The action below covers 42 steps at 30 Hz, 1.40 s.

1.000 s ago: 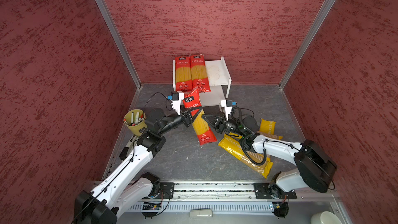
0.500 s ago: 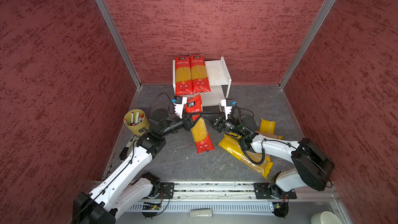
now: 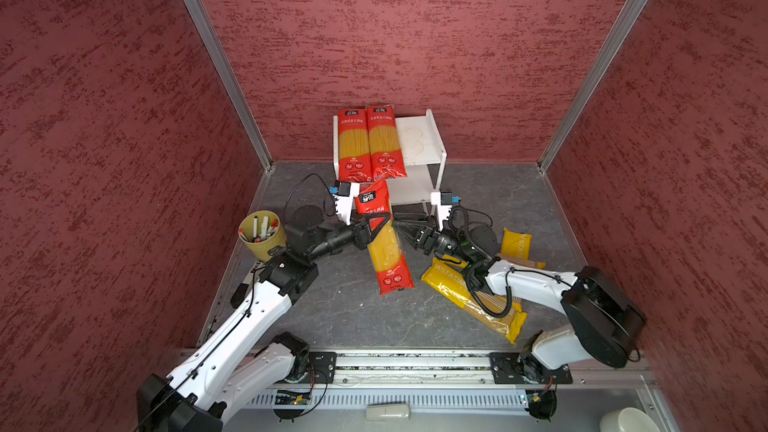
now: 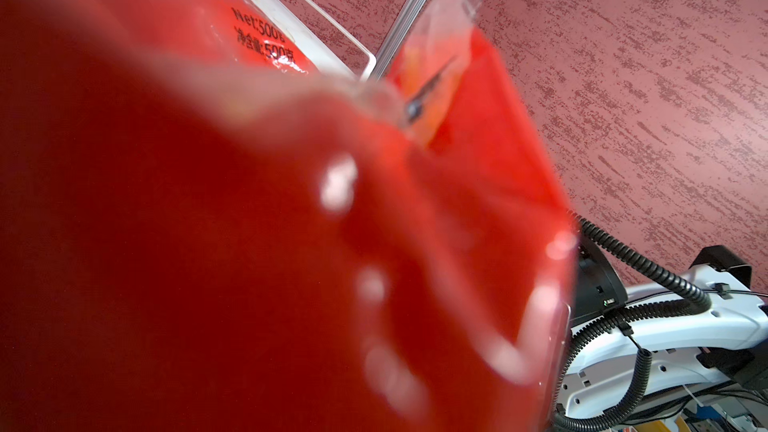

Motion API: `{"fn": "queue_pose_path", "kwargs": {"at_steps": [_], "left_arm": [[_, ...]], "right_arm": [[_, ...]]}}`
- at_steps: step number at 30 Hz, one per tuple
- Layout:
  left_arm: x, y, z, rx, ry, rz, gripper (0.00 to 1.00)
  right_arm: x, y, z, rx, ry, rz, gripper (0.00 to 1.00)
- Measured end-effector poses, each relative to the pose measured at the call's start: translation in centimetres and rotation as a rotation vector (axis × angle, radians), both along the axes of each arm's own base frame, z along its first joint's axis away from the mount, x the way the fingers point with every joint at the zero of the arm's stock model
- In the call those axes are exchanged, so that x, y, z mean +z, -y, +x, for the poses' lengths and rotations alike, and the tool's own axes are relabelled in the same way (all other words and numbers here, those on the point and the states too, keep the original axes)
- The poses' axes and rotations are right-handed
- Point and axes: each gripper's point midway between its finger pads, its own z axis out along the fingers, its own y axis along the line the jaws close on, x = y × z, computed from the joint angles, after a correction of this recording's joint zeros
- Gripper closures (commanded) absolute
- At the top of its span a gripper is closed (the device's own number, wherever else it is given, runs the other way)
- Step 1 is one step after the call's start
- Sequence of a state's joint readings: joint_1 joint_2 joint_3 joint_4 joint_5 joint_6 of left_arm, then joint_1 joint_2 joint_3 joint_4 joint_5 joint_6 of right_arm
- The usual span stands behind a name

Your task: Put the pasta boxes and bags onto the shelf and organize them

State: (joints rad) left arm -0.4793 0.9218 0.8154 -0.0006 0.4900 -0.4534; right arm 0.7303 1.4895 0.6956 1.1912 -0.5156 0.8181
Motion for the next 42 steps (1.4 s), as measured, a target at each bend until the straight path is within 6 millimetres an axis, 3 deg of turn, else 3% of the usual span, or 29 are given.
{"fn": "queue_pose_path", "kwargs": {"at_steps": [10,18,28,35,42], "left_arm": [[0.6,-0.2,0.2,0.023,-0.001,-0.001,1.0],[4.6,-0.6,0.4,0.054,0.042,-0.047,1.0],[7.7,-1.1,3.8,0.149,-0.007,-0.061,1.0],[7.4,-1.2,5.8,0.203,-0.06,-0.056,1.0],[8.3,-1.1,7.7,0.252,-0.085,-0.084,1.0]], "right_arm": [[-1.7,0.5,-0.1,-0.019,-0.043,-0.044,0.29],[-3.3,2.7,-0.8,-0.068,-0.063,-0.085,0.16],[-5.5,2.8,-1.3,-0.018,-0.139,-0.051,0.18],[-5.5,3.0,-0.4,-0.011,-0.184,0.053,0.2],[-4.0,3.5,-0.4,-0.026,-0.167,0.127,0.21]]}}
